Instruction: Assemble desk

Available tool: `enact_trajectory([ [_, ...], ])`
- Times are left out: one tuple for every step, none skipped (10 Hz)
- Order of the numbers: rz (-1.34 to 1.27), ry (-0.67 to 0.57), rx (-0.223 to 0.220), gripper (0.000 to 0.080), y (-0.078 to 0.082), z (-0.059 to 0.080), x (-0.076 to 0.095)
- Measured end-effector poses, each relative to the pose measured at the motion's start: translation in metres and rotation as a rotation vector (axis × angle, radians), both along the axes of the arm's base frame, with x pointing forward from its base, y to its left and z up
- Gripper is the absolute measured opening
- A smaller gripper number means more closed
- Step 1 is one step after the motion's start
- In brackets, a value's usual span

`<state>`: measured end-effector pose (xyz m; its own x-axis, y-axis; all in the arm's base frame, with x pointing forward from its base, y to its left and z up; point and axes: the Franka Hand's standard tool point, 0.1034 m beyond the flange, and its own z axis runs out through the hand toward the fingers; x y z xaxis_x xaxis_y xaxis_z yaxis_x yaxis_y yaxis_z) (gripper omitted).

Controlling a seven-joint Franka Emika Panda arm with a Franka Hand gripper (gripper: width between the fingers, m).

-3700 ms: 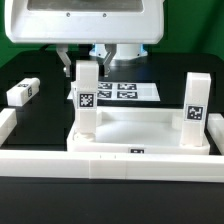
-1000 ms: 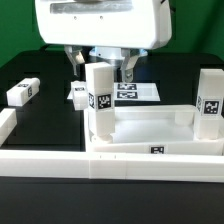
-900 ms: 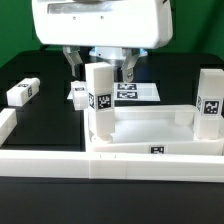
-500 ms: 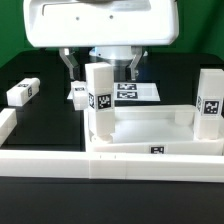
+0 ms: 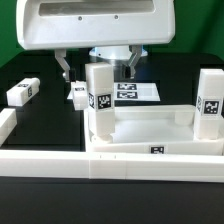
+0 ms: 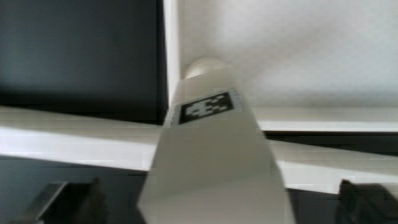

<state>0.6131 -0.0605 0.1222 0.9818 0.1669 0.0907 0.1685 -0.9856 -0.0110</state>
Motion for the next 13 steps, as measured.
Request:
enact_trajectory([
  [0.089,-0.01,-0.018,0.0649,-0.0015,0.0005,0.0013],
  [0.152,-0.011,-0.026,0.0649,-0.0022,0.0005,0.0013],
  [0.19,-0.011,-0.03,0.0649,-0.0028,0.0005,0.0012],
  [0.19,-0.01,-0.03,0.0649,-0.0036,0.0004,0.0011],
  [0.189,-0.01,-0.029,0.052,-0.0035,0.0004,0.0011],
  [0.189,-0.01,-0.029,0.052,-0.0036,0.0004,0.0011],
  [0.189,-0.01,-0.029,0.038,-0.0035,0.0004,0.0011],
  [0.181,-0.012,-0.029,0.0294,-0.0036,0.0007,0.0015],
  [0.17,-0.011,-0.028,0.0294,-0.0036,0.0005,0.0014],
  [0.167,-0.011,-0.028,0.0294,-0.0037,0.0005,0.0014],
  [0.129,-0.01,-0.024,0.0293,-0.0036,0.0004,0.0014],
  [0.05,-0.009,-0.016,0.0293,-0.0035,0.0004,0.0014],
  [-0.006,-0.008,-0.011,0.0293,-0.0035,0.0004,0.0014],
])
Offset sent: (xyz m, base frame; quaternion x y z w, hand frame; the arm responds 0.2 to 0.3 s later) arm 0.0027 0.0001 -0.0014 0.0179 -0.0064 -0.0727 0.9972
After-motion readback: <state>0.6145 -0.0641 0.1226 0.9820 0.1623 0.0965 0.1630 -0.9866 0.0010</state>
